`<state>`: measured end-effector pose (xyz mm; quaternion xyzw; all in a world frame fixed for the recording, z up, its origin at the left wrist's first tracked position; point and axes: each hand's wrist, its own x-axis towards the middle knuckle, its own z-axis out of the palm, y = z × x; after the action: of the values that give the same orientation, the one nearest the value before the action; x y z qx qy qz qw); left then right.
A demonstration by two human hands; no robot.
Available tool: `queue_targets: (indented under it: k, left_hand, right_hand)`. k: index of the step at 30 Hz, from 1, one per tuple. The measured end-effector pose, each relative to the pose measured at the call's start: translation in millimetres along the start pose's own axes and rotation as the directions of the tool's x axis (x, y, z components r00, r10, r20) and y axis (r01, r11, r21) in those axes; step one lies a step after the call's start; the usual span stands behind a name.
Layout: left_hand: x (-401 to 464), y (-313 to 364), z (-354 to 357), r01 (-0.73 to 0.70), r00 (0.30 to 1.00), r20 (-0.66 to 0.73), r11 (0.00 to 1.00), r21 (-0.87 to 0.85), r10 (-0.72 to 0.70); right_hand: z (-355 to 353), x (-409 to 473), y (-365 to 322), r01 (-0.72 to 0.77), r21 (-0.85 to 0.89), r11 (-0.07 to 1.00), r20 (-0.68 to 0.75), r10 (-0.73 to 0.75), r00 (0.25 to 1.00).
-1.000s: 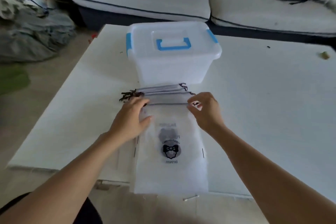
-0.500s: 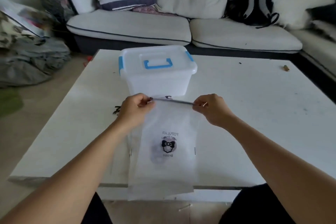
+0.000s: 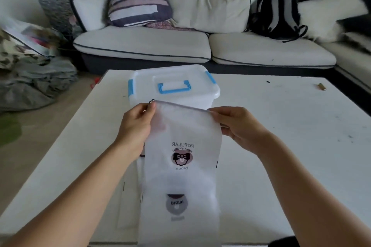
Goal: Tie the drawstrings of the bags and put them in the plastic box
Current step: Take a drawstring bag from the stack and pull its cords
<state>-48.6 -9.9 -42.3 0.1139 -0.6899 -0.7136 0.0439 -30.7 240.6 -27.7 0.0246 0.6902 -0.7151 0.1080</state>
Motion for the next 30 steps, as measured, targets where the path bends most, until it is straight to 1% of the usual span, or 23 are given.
queue_targets:
  k: [2,3,4,6,7,9,10,12,14,15,16,17,18,19,20,21,22,23,25,26,28,29,30]
  left_hand:
    - [4.5,-5.2,-0.3,0.006,1.0,-0.014,1.0,0.015,-0.006]
    - [9.1,-7.2,1.4,0.016,1.0,-0.015,1.0,-0.002,-0.016]
    - [12.7,-5.0,4.5,0.002,1.0,-0.008,1.0,0.016,-0.001]
    - [19.5,3.4,12.3,-0.044,0.998,0.043,0.995,0.085,0.04]
    - [24.0,7.6,15.2,-0.066,0.996,0.066,0.994,0.082,0.06]
    - [27.1,17.1,18.1,-0.102,0.99,0.104,0.992,0.069,0.095]
    - [28.3,20.8,18.1,-0.135,0.986,0.107,0.987,0.09,0.125]
    - [33.7,23.3,19.5,-0.203,0.978,0.095,0.962,0.18,0.188]
    - [37.6,22.8,23.8,-0.212,0.976,0.084,0.953,0.216,0.198]
    - [38.6,22.1,28.0,-0.175,0.984,0.078,0.968,0.18,0.163]
    - [38.5,22.1,32.6,-0.105,0.992,0.081,0.991,0.084,0.099]
    - [37.6,22.7,37.7,-0.01,0.995,0.103,0.999,-0.05,0.015]
    - [37.3,23.8,40.5,0.089,0.99,0.123,0.977,-0.192,-0.066]
    - [38.0,25.0,39.7,0.172,0.983,0.122,0.93,-0.326,-0.139]
    - [39.9,26.5,34.5,0.219,0.976,0.104,0.877,-0.427,-0.193]
    - [44.1,27.8,25.1,0.231,0.971,0.067,0.839,-0.492,-0.228]
    - [49.6,30.1,13.1,0.215,0.97,0.019,0.818,-0.533,-0.242]
    - [56.4,31.3,0.6,0.184,0.97,-0.031,0.806,-0.562,-0.243]
    - [65.1,33.2,-20.4,0.134,0.967,-0.096,0.789,-0.599,-0.237]
    - [67.2,32.9,-26.7,0.127,0.966,-0.104,0.78,-0.613,-0.239]
    - [67.4,31.5,-30.1,0.119,0.969,-0.1,0.776,-0.62,-0.228]
    - [64.7,32.8,-30.0,0.099,0.974,-0.103,0.785,-0.611,-0.203]
    - [60.3,35.5,-27.2,0.079,0.983,-0.087,0.795,-0.601,-0.164]
  right_hand:
    - [-4.8,1.7,-2.1,0.017,0.145,0.989,-0.116,0.0,0.993]
    - [-7.6,2.9,-0.7,0.031,0.208,0.978,-0.162,0.003,0.987]
    - [-12.1,3.9,0.8,0.041,0.244,0.969,-0.188,0.006,0.982]
    - [-21.9,3.1,0.2,0.046,0.256,0.966,-0.213,0.009,0.977]
    - [-27.2,4.0,-1.1,0.054,0.233,0.971,-0.231,0.001,0.973]
    - [-39.0,4.4,-4.0,0.084,0.147,0.985,-0.297,-0.037,0.954]
    - [-44.2,3.3,-5.2,0.104,0.078,0.992,-0.331,-0.072,0.941]
    - [-55.3,1.3,-4.7,0.136,-0.118,0.984,-0.366,-0.17,0.915]
    - [-61.1,0.2,-3.1,0.129,-0.363,0.923,-0.354,-0.265,0.897]
    - [-62.1,0.9,-2.0,0.116,-0.485,0.867,-0.338,-0.308,0.889]
    - [-62.0,2.1,-0.5,0.11,-0.579,0.808,-0.322,-0.351,0.88]
    - [-60.7,2.7,0.5,0.12,-0.642,0.757,-0.308,-0.399,0.864]
    - [-58.6,3.1,0.5,0.146,-0.684,0.715,-0.298,-0.456,0.839]
    - [-57.5,3.5,-0.5,0.168,-0.717,0.677,-0.297,-0.515,0.804]
    - [-58.0,2.6,-3.1,0.178,-0.747,0.641,-0.308,-0.571,0.761]
    - [-62.3,1.7,-5.6,0.17,-0.769,0.617,-0.331,-0.611,0.719]
    - [-69.6,1.2,-7.7,0.151,-0.769,0.622,-0.371,-0.625,0.687]
    - [-78.6,1.0,-9.4,0.129,-0.736,0.664,-0.434,-0.609,0.664]
    - [-92.6,-0.8,-10.5,0.112,-0.601,0.791,-0.559,-0.517,0.648]
    - [-93.6,-2.2,-11.2,0.119,-0.532,0.838,-0.601,-0.473,0.644]
    - [-88.8,-2.5,-12.4,0.137,-0.443,0.886,-0.648,-0.422,0.634]
    - [-84.6,-3.4,-13.5,0.147,-0.404,0.903,-0.659,-0.399,0.638]
    - [-81.3,-4.2,-14.3,0.157,-0.367,0.917,-0.648,-0.373,0.664]
